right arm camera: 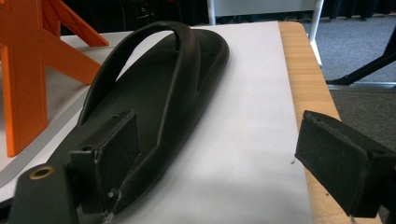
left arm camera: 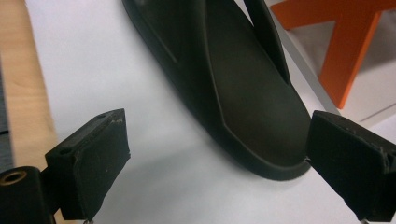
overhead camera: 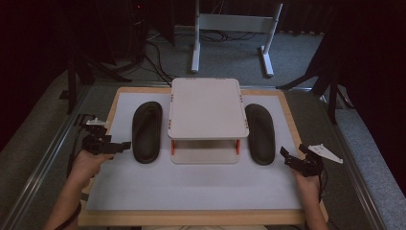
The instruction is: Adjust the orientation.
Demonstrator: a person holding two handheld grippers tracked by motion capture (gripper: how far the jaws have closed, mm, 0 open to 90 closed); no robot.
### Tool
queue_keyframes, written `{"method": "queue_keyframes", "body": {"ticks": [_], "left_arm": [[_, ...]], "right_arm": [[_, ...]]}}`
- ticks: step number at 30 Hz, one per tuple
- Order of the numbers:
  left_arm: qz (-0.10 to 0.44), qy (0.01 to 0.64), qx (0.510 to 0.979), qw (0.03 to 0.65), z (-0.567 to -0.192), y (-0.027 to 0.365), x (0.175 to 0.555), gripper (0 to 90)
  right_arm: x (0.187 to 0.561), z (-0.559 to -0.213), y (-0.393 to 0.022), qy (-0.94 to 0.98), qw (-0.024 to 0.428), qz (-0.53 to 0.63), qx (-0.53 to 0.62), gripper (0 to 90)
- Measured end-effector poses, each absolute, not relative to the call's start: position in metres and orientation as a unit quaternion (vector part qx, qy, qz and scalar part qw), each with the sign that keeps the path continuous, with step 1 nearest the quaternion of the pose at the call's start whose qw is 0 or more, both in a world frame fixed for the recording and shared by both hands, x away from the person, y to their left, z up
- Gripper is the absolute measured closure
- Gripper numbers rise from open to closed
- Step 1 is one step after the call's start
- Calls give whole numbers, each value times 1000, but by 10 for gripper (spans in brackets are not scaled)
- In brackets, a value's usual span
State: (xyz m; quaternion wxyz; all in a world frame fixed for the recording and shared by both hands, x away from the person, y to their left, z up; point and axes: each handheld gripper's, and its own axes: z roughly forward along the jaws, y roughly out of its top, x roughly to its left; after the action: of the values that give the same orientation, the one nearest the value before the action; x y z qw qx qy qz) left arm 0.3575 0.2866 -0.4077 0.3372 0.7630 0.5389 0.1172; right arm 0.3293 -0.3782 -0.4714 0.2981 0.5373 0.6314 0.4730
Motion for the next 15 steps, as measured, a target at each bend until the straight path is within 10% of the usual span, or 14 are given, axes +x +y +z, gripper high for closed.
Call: {"method": "queue_keyframes", "body": {"ticks": [15], "left_arm": [[57, 530, 806, 256, -391, 275, 403, 61]], "right_arm": [[330, -472, -376, 639, 299, 469, 532, 132]]}}
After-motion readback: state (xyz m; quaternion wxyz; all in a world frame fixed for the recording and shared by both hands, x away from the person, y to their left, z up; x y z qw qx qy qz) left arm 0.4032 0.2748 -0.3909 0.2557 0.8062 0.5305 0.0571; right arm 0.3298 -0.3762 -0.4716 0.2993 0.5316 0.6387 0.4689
